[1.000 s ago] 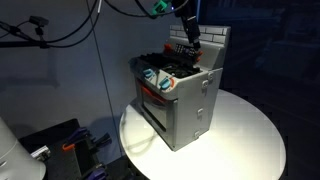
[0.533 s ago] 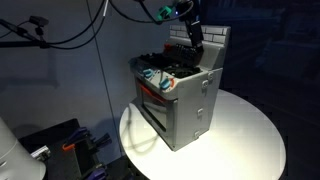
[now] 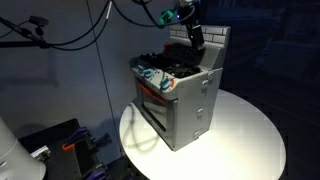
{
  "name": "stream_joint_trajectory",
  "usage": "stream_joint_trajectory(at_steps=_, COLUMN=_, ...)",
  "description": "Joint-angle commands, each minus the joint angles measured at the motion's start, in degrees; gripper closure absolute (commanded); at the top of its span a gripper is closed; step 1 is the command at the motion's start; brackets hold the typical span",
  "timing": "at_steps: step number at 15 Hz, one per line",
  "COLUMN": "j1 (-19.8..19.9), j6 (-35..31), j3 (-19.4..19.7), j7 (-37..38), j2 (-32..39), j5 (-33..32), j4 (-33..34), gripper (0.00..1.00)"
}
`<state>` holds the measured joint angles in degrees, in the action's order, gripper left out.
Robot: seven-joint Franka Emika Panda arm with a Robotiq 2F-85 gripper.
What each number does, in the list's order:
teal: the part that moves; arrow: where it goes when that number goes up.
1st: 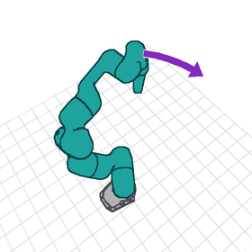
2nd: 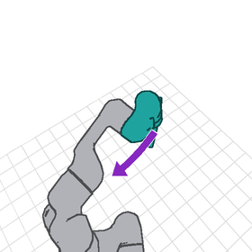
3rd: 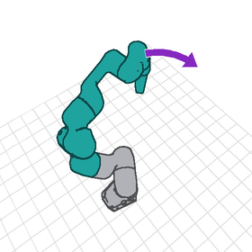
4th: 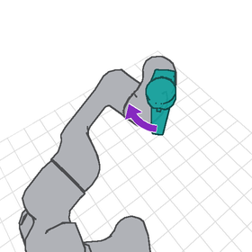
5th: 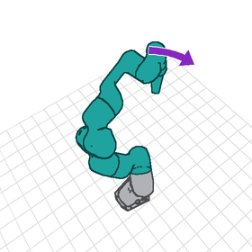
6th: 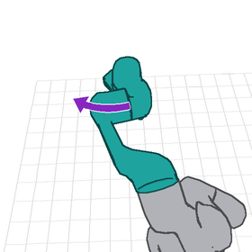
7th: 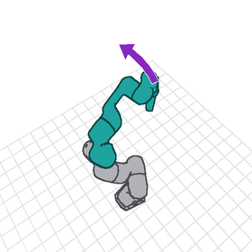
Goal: Press the right upper button on the stove
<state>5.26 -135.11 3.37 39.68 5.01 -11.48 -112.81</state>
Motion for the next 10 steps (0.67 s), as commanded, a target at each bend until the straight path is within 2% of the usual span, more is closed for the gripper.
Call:
stream_joint_trajectory(at_steps=1, j1=-0.9, j6=1.6, j3=1.1, j7=0.4, j2=1.5, j5=1.1, j4=2.5, gripper=0.0)
stream_joint_trajectory(at_steps=10, j1=-1.0, j6=1.6, j3=1.8, j7=0.4, j2=3.3, j5=1.3, j4=3.8, gripper=0.0)
